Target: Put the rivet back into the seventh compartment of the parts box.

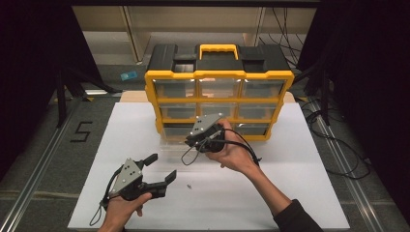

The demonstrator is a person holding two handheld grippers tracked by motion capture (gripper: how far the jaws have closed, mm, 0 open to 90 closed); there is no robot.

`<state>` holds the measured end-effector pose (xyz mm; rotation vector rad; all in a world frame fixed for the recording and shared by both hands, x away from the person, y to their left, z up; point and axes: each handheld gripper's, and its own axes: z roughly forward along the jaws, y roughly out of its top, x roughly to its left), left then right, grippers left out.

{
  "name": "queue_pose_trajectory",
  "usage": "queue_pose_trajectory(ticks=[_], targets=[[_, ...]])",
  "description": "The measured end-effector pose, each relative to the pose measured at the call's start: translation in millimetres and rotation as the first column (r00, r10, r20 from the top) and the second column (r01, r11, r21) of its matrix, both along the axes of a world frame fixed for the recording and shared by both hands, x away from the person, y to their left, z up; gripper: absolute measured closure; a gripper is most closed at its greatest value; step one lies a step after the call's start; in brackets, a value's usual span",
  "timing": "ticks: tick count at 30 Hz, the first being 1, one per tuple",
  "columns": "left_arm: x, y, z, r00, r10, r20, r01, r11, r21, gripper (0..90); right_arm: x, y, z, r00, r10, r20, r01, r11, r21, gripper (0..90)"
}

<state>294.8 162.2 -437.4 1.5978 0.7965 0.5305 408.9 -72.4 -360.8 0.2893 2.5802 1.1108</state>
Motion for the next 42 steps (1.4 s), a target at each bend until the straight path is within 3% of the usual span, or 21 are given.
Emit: queue_pose_trajectory(ticks=[10, 19, 25, 29, 34, 38, 39, 42], targets=[[0.5, 0.4, -0.2, 1.0, 0.001, -0.002, -0.001, 1.0, 0.002, 16.0, 18.3, 11.8, -6.1, 0.9995, -0.031, -0.003, 0.031, 0.999, 0.007, 82.8], [0.0, 0.4, 0.0, 1.0, -0.002, 0.0, 0.002, 1.0, -0.004, 16.0, 34.9, 26.0, -10.2, 0.9986, -0.051, -0.015, 0.051, 0.998, -0.042, 82.8], [0.1, 0.5, 0.1, 1.0, -0.002, 0.0, 0.002, 1.0, -0.004, 16.0, 37.6, 31.9, -16.1, 0.9962, -0.072, -0.05, 0.068, 0.995, -0.071, 82.8], [0.4, 0.9, 0.3, 1.0, -0.005, 0.004, 0.005, 1.0, 0.001, 16.0, 40.9, 33.6, -19.5, 0.9969, -0.056, -0.054, 0.051, 0.995, -0.088, 82.3], [0.0, 1.1, 0.4, 1.0, -0.003, 0.001, 0.003, 1.0, -0.004, 16.0, 42.0, 29.4, -17.4, 0.9938, -0.097, -0.056, 0.093, 0.994, -0.064, 67.6], [0.0, 1.2, 0.4, 1.0, 0.0, 0.001, 0.0, 1.0, -0.004, 16.0, 34.5, 20.8, -3.8, 0.9942, -0.1, -0.04, 0.099, 0.995, -0.022, 52.9], [0.0, 1.1, 0.4, 1.0, 0.001, 0.002, -0.001, 1.0, -0.003, 16.0, 32.1, 18.4, -1.5, 0.9949, -0.1, -0.015, 0.1, 0.995, -0.004, 50.5], [-0.4, 1.1, 0.6, 1.0, 0.005, 0.003, -0.005, 1.0, -0.004, 16.0, 19.7, 10.2, 7.1, 0.9976, -0.069, -0.009, 0.069, 0.997, 0.018, 45.9]])
